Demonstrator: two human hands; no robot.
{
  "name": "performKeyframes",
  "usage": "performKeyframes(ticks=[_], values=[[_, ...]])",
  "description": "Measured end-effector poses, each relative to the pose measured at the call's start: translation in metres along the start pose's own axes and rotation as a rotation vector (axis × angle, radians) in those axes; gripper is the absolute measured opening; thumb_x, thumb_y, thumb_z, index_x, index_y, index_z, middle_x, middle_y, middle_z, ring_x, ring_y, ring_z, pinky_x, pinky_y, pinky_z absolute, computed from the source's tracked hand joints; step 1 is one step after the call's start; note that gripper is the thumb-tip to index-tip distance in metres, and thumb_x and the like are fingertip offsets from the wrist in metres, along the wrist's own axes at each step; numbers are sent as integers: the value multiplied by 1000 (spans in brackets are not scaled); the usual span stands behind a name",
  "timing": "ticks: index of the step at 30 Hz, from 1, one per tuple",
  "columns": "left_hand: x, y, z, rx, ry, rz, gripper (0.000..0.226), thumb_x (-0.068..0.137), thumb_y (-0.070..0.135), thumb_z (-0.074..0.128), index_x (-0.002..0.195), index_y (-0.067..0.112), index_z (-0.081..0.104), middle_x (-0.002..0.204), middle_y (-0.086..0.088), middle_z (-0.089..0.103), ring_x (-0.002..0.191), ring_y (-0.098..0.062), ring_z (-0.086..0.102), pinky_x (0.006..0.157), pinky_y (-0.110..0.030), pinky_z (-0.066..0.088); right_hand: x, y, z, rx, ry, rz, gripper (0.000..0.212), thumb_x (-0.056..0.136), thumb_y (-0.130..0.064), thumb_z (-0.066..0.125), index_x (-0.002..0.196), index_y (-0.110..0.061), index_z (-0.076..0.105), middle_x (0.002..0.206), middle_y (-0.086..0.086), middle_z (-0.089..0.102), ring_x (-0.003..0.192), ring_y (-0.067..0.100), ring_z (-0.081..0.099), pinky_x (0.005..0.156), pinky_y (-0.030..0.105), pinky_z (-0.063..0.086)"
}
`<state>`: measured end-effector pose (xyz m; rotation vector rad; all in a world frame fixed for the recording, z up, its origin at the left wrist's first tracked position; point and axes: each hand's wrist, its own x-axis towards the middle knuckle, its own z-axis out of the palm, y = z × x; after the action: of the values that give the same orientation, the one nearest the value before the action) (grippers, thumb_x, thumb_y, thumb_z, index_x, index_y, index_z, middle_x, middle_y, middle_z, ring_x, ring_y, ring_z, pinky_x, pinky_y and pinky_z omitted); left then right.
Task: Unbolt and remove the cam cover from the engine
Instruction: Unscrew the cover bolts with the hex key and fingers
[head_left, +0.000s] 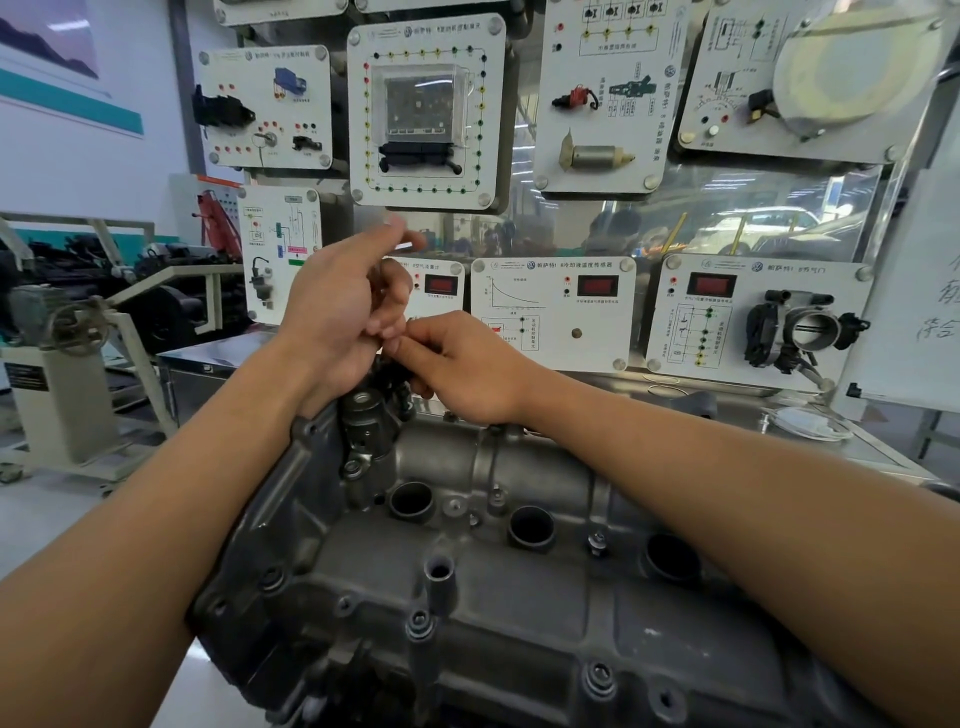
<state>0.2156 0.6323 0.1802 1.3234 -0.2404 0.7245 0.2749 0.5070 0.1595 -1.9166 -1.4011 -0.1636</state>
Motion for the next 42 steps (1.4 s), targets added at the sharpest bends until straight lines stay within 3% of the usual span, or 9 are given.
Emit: performKeyframes(ticks=[5, 10, 18, 21, 25, 28, 33, 37, 42], values=[[-3, 1, 2, -13, -32, -13, 36, 106, 38, 40, 91, 12, 61, 55, 3, 54, 41, -9, 27, 43, -21, 28, 1, 1, 0, 10, -8, 3, 38, 104, -16, 48, 67, -10, 51, 61, 6, 52, 43, 1, 40, 52, 16, 32], [-5, 4, -1, -220, -12, -86, 37, 109, 36, 27, 81, 19, 45, 60, 3, 54, 46, -10, 34, 49, -23, 35, 0, 1, 0, -13, 7, -3, 38, 104, -17, 48, 72, 1, 57, 67, 14, 57, 51, 7, 42, 58, 24, 37], [-5, 4, -7, -307, -9, -83, 44, 105, 39, 41, 68, 19, 53, 68, 1, 63, 55, -12, 55, 52, -23, 44, 0, 2, 0, 25, 29, 3, 49, 105, -25, 47, 77, 13, 59, 63, 13, 58, 47, 6, 42, 53, 20, 37], [-6, 2, -9, -252, -80, -49, 39, 102, 35, 48, 68, 21, 62, 76, 3, 69, 62, -10, 58, 58, -23, 47, 0, 2, 0, 32, 40, 8, 49, 106, -25, 44, 77, 11, 62, 60, 8, 58, 44, 2, 43, 53, 16, 36], [-8, 1, -2, -9, -137, 127, 12, 88, 28, 63, 91, 16, 62, 76, 3, 68, 56, -8, 49, 54, -22, 40, 1, 2, -1, 53, 34, 3, 46, 107, -23, 40, 68, -11, 60, 56, -1, 55, 41, 0, 45, 52, 13, 34], [-9, 1, 7, 193, -54, 209, 9, 88, 25, 68, 88, 16, 64, 60, 1, 63, 41, -10, 37, 44, -23, 33, 0, 2, -1, 54, 24, -18, 47, 107, -20, 41, 70, 4, 57, 59, 4, 56, 41, -1, 43, 49, 12, 33], [-5, 1, 11, 291, 128, 167, 24, 106, 22, 48, 91, 14, 65, 44, 0, 53, 33, -9, 35, 38, -18, 29, 2, 5, 0, 27, 5, -35, 36, 103, -12, 49, 79, 11, 60, 57, -1, 53, 44, 1, 42, 51, 14, 32], [-6, 2, 5, 49, 25, 33, 39, 108, 31, 36, 93, 10, 65, 54, -2, 58, 43, -14, 39, 47, -25, 33, 3, 5, -1, 12, 9, -25, 33, 102, -13, 52, 76, 5, 61, 59, 2, 54, 49, 6, 42, 54, 19, 34], [-7, 3, -2, -229, 71, -56, 30, 105, 30, 43, 81, 16, 55, 65, -1, 63, 55, -13, 53, 56, -25, 45, 2, 5, 0, 25, 7, -24, 36, 103, -13, 49, 79, 12, 58, 64, 10, 55, 58, 15, 45, 60, 29, 38]])
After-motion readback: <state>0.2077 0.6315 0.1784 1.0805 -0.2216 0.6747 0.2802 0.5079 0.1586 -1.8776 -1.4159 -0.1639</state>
